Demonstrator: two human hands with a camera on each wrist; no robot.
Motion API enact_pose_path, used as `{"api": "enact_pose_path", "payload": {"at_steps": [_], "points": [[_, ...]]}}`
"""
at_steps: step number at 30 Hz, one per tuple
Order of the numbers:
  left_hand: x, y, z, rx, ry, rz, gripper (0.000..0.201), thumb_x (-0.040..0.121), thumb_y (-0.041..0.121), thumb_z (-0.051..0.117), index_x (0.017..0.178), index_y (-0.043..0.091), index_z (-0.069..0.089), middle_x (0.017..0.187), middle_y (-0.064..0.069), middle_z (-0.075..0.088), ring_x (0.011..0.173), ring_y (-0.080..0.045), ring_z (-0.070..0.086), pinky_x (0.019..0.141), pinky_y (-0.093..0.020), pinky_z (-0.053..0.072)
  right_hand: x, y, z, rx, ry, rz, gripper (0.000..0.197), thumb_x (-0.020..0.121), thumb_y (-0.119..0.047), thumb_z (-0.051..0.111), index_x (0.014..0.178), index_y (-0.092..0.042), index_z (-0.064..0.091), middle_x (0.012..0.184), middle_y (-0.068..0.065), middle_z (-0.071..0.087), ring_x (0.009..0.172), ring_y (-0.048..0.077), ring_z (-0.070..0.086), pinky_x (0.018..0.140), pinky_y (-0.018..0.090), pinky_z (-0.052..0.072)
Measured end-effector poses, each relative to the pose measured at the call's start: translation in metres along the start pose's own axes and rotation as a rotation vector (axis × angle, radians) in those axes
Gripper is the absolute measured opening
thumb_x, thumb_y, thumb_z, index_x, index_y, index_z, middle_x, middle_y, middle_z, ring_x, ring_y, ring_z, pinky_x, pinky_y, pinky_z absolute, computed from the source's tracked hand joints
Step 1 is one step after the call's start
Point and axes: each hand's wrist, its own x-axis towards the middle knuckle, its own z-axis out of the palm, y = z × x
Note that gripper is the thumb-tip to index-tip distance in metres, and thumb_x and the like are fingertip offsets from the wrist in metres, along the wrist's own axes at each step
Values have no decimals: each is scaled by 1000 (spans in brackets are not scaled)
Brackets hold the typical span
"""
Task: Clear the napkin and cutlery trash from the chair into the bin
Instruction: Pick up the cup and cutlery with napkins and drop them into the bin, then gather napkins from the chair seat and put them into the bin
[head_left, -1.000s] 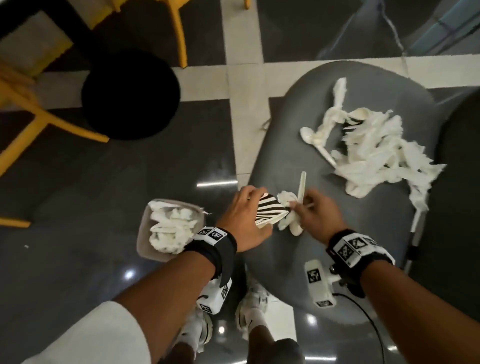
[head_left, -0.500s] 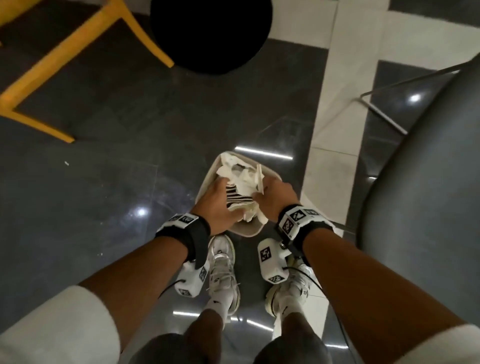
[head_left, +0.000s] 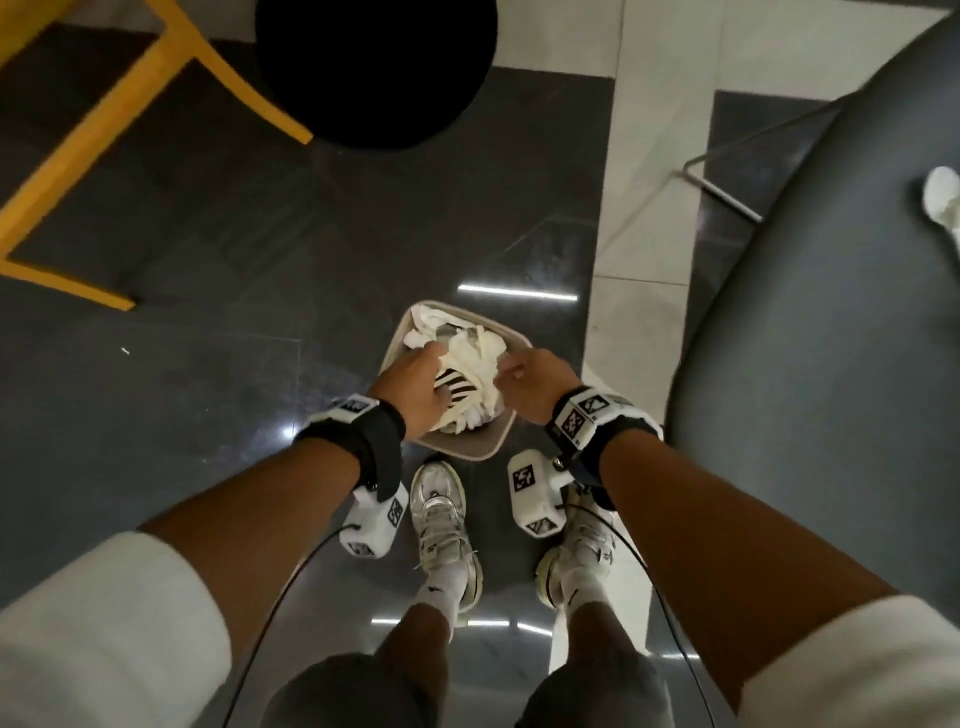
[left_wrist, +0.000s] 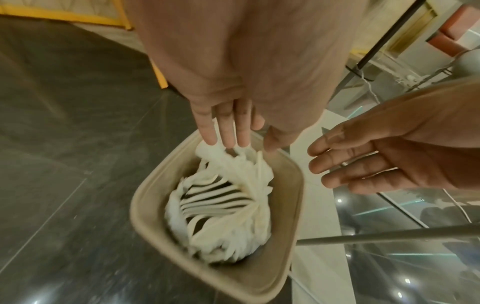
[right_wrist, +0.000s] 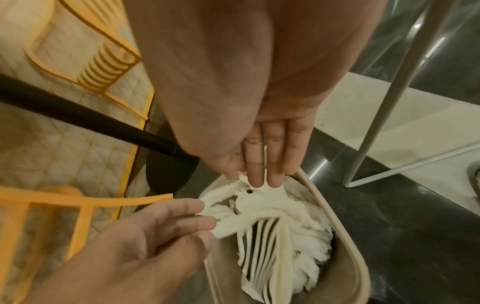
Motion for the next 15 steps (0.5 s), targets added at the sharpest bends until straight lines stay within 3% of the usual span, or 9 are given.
{"api": "enact_pose_path", "payload": {"at_steps": [3,6,10,12,15], "points": [[8,47,-21,30,37,25,39,91,14,56,130,18,52,127,-4,62,119,-25,58,102,-37,46,-27,4,-39,211,73,-62,22,84,-33,57,100,-28,72,106,1,73,97,22,68,90,34,55],[15,112,-34,14,107,128,26,91,12,53,115,19,60,113,-4,68,106,-25,64,95,-40,51,-55,31,-82,422,179,-129,21,69,-42,51,79,-35,68,89,0,75,86,25,71,86,47,59],[22,237,-37,39,189,373,22,90,8,52,108,13,64,104,-7,70,98,-27,65,90,-39,53,-114,87,-147,651,282,-145,15,75,-29,54,80,-30,68,76,0,71,67,18,66,69,41,57],[26,305,-31,30,212,485,24,87,8,54,108,14,64,103,-5,70,98,-26,64,92,-38,51,-140,129,-177,696,395,-134,17,70,-34,53,75,-31,68,70,-1,71,62,15,65,75,47,59],[36,395,-9,118,215,644,33,83,12,58,116,16,60,113,-5,66,107,-29,59,97,-42,48,-169,198,-218,665,536,-58,15,74,-34,52,75,-27,65,70,1,71,61,15,65,77,53,58]]}}
